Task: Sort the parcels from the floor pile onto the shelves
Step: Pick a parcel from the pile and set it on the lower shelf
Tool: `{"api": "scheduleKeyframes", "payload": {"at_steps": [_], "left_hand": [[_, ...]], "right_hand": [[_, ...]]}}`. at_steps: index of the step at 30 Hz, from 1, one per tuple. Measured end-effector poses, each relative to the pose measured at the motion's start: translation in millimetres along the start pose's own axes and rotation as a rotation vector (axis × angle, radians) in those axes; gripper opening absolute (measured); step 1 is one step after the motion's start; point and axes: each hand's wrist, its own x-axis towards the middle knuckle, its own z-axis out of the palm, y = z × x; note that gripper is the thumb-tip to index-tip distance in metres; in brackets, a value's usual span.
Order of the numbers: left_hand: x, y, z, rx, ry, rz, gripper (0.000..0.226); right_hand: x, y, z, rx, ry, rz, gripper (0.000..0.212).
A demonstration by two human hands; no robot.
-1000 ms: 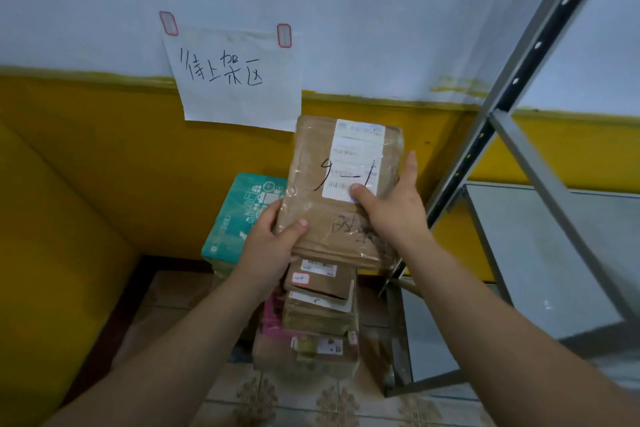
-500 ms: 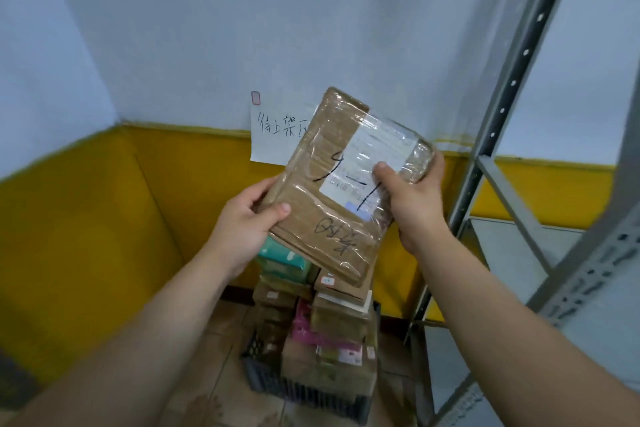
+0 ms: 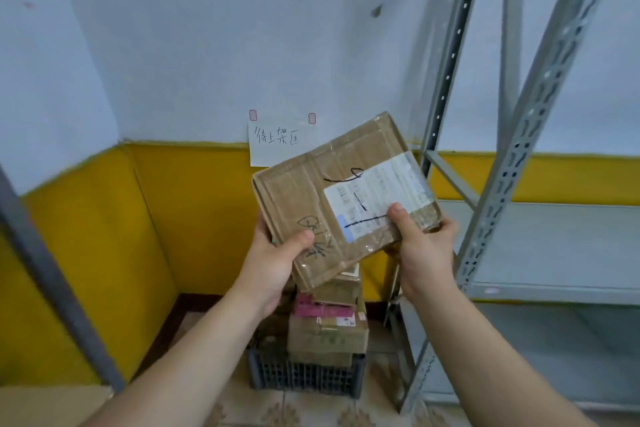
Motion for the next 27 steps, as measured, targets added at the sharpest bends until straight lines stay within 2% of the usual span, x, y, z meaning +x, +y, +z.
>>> {"api": "scheduleKeyframes", "payload": {"at_steps": [3,5,7,9,12,13,15,18,22,24,27], "left_hand": [[-13,5,3,0.012,-0.052,-0.019,0.046],[-26,9,14,0.087,-0.118,-0.015,0.046],[-35,10,35,0.194,-0.198,-0.006,0.044],[-45,6,66,0.277,-0.282,-0.012,0.046],[-64,-15,124,0.355,-0.377,-0.029,0.050],[-72,-22,146,0.380,-0.400,-0.023,0.046],[-90,-41,201,0.406,-0.457,-0.008,0.040],[-115,-60,271,0.375,-0.437,0.021,0.029],[-165,-95,381,0.193,-0.418,-0.021,0.010],[-190,-111,428,0.109,-0.473,-0.082,0.019],[-217,-131,479,0.013,-0.493,-0.214,0.068]], "right_hand": [[-17,-20,-43,-0.386,-0.027,-0.075,0.061],[-21,-36,-73,-0.465,-0.112,-0.078,0.068],[-23,-54,-102,-0.428,-0.154,-0.093,0.069],[-24,-65,-135,-0.403,-0.087,-0.094,0.066],[-29,-71,-208,-0.452,0.035,-0.064,0.087],[-29,-73,-236,-0.466,0.066,-0.054,0.087],[-31,-83,-303,-0.454,0.118,-0.005,0.076],[-39,-95,-378,-0.400,0.214,0.040,0.063],[-49,-109,-486,-0.137,0.385,0.071,0.047],[-50,-115,-524,-0.040,0.454,0.069,0.045],[-49,-126,-559,-0.001,0.522,0.046,0.044]]}}
